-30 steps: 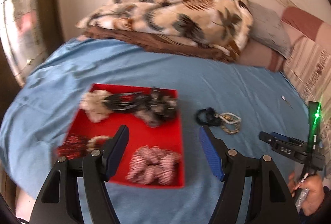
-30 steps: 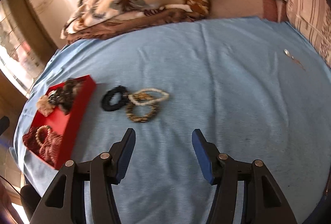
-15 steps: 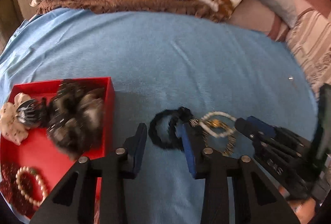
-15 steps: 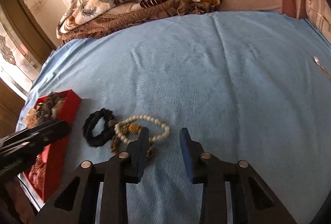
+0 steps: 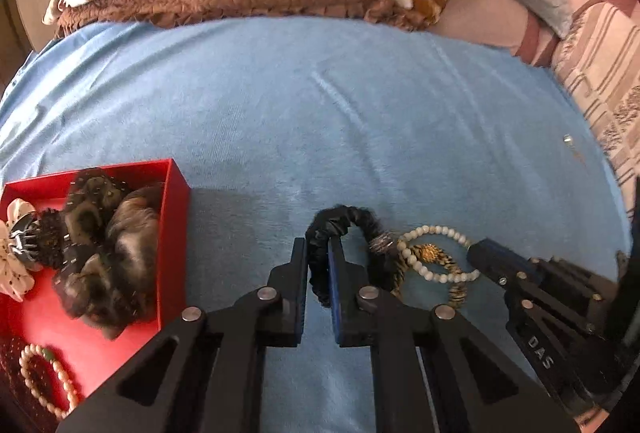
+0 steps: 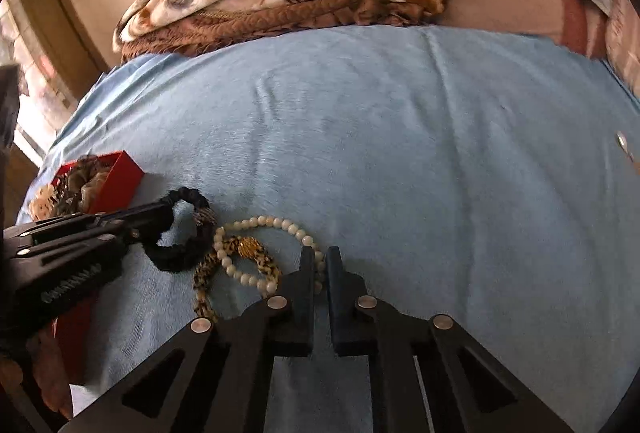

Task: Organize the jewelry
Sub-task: 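Grasp the black beaded bracelet with the left tool while the right grasps the white bead bracelet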

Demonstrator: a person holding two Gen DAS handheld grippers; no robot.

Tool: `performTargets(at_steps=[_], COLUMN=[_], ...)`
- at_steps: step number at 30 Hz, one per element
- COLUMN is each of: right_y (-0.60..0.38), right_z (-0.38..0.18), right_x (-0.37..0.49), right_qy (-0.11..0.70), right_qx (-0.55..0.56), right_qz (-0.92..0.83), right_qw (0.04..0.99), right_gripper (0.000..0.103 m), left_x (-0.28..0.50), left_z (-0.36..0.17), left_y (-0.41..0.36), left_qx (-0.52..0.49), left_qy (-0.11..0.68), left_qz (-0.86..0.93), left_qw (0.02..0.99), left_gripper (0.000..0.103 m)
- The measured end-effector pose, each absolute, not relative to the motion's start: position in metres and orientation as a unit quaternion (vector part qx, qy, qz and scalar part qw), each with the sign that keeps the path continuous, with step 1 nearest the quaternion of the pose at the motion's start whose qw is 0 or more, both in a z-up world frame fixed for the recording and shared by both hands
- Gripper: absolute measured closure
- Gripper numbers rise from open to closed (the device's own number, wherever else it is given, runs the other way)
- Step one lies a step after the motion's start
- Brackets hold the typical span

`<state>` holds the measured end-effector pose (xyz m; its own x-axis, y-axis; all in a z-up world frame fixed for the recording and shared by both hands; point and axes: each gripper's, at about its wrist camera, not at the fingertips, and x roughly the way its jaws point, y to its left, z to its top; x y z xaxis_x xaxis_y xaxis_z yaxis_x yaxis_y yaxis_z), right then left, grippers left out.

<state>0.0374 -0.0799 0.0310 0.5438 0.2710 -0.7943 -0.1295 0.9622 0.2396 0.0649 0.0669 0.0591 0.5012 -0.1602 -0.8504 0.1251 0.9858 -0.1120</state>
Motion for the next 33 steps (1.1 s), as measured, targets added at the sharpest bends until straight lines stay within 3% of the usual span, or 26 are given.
performTargets(at_steps=[9, 12, 23, 27, 33], right_y=[-0.134, -0.146, -0.156, -0.154, -0.142], right_z=[0.042, 0.043, 0.034, 0.034, 0.033], right_x=[-0.038, -0.067, -0.124, -0.122, -0.113], right_qy=[0.462, 0.463, 0.465, 0.46, 0.454], right_qx=[0.108, 0.118, 0.101, 0.098, 0.071], right_qz=[0.089, 0.09, 0.076, 0.074, 0.073], right_qw=[0.876, 0.874, 0.876, 0.879, 0.885], right_gripper=[0.097, 0.097, 0.095, 0.082, 0.071], left_x=[-0.008, -0.035, -0.073, -0.071, -0.069], left_z=[0.1, 0.087, 0.045, 0.036, 0.034], left_y=[0.07, 0.069, 0.07, 0.076, 0.074], left_qx=[-0.072, -0.093, -0.015, -0.029, -0.029], left_qy=[0.471, 0.493, 0.519, 0.525, 0.517], left_qz=[-0.163, -0.207, -0.149, -0.137, -0.138], left_qw=[0.864, 0.84, 0.842, 0.839, 0.844], left_gripper=[0.094, 0.094, 0.093, 0.086, 0.076])
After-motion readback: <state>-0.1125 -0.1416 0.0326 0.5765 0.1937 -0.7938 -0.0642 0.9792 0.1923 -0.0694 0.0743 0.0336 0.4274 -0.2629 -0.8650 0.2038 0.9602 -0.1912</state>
